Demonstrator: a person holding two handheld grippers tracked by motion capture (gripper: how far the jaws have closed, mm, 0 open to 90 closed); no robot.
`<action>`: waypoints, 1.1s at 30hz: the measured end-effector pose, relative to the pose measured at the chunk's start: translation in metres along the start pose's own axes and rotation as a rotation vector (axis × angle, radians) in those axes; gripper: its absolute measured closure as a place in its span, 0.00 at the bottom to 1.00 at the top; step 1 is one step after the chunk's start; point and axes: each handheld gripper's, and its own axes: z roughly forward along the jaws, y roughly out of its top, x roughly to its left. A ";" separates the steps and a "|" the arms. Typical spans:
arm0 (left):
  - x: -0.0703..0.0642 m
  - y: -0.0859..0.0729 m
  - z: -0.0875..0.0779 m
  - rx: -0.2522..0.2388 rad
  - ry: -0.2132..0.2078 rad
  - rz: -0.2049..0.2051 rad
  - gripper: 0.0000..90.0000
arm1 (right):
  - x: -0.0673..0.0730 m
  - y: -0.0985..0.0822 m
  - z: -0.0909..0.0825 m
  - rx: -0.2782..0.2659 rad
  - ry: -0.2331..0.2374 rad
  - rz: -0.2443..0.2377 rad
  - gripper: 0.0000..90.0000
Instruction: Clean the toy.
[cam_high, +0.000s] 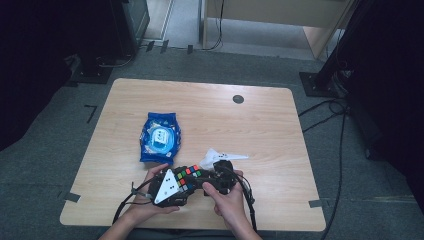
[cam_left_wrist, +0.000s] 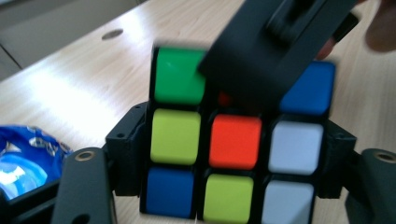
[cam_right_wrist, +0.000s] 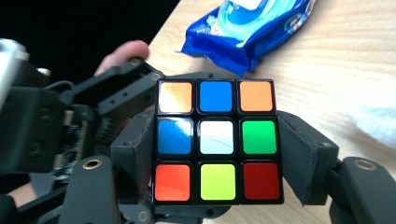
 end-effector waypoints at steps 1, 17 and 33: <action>0.000 0.000 0.000 -0.001 0.002 0.004 0.32 | 0.000 0.000 -0.001 -0.006 -0.001 -0.005 0.39; 0.016 -0.005 -0.004 0.020 0.093 -0.070 0.38 | -0.028 0.008 -0.035 -0.162 -0.238 -0.114 0.42; 0.016 -0.004 -0.006 0.018 0.082 -0.076 0.38 | -0.061 -0.010 0.007 0.000 -0.657 -0.268 0.73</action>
